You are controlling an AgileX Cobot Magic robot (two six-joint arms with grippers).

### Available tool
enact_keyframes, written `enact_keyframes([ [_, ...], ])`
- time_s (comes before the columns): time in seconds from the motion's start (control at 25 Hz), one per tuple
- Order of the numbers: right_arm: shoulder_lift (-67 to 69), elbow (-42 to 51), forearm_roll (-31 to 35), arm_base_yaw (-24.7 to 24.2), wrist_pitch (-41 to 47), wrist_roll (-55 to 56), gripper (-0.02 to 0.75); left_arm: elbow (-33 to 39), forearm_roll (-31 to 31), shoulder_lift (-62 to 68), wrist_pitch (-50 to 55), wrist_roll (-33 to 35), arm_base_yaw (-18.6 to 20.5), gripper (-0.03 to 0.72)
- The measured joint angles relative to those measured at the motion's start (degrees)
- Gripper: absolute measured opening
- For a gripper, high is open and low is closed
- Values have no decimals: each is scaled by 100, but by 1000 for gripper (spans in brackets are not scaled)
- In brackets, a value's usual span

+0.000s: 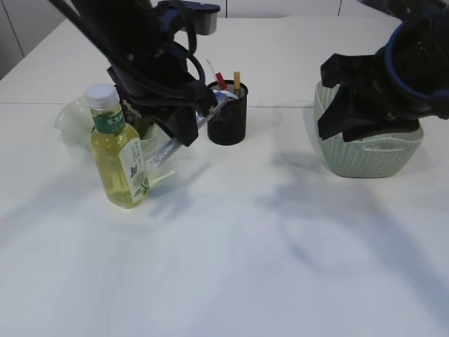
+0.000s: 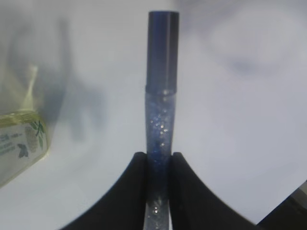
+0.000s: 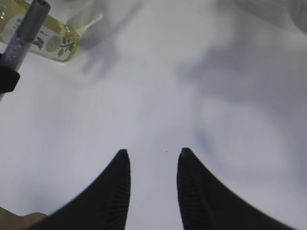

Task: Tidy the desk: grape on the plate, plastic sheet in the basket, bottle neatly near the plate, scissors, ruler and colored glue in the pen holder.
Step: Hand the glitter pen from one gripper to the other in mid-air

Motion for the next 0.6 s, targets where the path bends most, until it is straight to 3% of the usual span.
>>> enact_keyframes([
  [0.28,0,0,631,0,-290,-254,279,913,-649,-1067,-489,136,0,96],
  [0.6,0,0,2449,0,-900,-1540,279,981,-1357,-1211,-672,218,0,96],
])
